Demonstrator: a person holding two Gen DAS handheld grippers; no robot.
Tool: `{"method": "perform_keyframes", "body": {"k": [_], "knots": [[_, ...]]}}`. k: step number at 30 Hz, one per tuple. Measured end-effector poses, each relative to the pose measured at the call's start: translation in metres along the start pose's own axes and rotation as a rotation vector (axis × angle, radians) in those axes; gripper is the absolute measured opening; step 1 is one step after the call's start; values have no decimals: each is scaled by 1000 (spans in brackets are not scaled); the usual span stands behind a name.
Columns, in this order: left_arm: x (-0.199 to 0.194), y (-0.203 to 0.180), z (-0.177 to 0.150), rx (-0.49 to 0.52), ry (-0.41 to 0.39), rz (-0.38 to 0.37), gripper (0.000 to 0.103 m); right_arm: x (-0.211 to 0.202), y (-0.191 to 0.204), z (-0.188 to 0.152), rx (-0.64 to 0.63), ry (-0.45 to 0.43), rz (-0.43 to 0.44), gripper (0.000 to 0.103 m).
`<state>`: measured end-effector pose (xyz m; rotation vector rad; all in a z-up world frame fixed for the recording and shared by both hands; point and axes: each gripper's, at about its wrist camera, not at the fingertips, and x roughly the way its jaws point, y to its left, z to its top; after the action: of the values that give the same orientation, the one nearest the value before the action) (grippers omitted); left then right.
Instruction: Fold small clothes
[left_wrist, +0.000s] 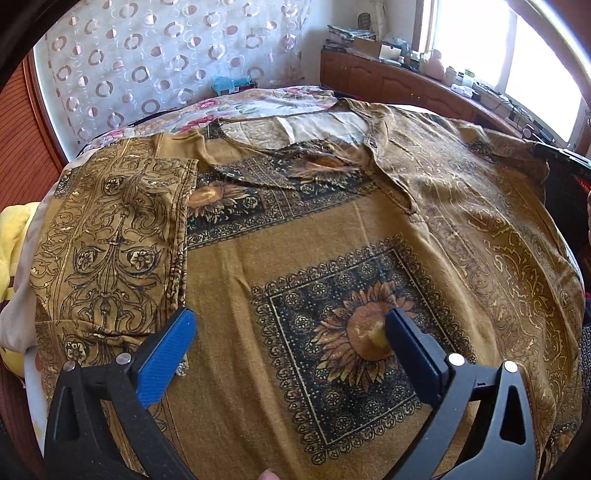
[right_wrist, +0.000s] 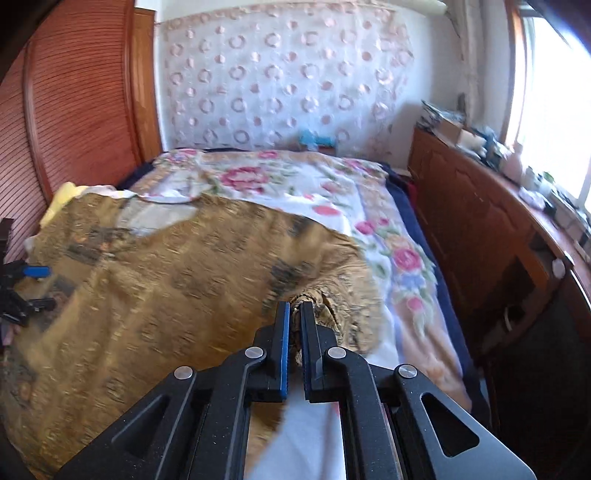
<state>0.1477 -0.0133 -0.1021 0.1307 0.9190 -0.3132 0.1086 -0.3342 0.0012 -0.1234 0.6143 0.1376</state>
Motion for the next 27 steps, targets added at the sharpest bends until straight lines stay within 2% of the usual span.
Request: {"method": "perform_keyframes", "body": {"k": [5,11,15,20,24,27], "knots": [[1,-1,0,-1,0,-1,102,3,30,-8,-46,14,51,5],[1,-1,0,0,0,-1,102,27,48,-32,-70,96,90,5],[1,-1,0,0,0,-1,103,41,49,-37,-63,134,109,5],[1,-1,0,1,0,1,103,47,43,-34,-36,135,121,6],[-1,0,-1,0,-2,3,103,39,36,-35,-23,133,130,12],[-5,0,-3,3,-21,18,102,27,38,-35,-17,115,119,22]]}}
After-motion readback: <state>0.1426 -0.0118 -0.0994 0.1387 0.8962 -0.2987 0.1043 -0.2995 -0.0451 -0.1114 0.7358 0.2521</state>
